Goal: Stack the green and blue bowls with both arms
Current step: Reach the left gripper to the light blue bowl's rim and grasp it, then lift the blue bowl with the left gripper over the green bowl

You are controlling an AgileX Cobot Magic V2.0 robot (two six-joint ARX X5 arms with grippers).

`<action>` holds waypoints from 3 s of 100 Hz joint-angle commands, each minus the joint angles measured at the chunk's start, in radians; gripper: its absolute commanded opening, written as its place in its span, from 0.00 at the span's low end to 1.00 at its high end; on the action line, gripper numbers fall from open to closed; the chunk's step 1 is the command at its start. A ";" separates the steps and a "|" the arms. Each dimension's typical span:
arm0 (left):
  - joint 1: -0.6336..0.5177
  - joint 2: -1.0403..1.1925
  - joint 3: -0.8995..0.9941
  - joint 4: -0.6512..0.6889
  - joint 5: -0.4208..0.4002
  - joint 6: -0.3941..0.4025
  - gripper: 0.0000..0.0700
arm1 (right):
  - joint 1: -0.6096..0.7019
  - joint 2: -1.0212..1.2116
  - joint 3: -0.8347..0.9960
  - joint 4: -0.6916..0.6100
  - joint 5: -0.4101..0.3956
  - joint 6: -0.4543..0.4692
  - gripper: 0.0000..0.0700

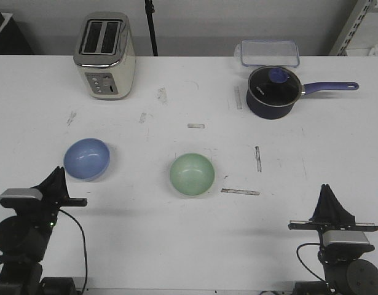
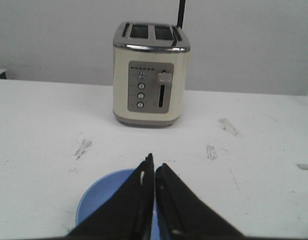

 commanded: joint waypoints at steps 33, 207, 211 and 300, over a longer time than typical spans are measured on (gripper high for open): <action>0.001 0.394 0.254 -0.389 0.002 0.007 0.00 | 0.000 -0.002 0.003 0.011 0.000 -0.011 0.01; 0.274 1.315 0.838 -0.758 0.161 -0.125 0.02 | 0.000 -0.002 0.003 0.012 0.000 -0.011 0.01; 0.274 1.314 0.838 -0.762 0.161 -0.125 0.00 | 0.000 -0.002 0.003 0.012 0.000 -0.011 0.01; -0.182 1.280 1.157 -0.897 0.237 -0.265 0.00 | 0.000 -0.002 0.003 0.012 0.000 -0.011 0.01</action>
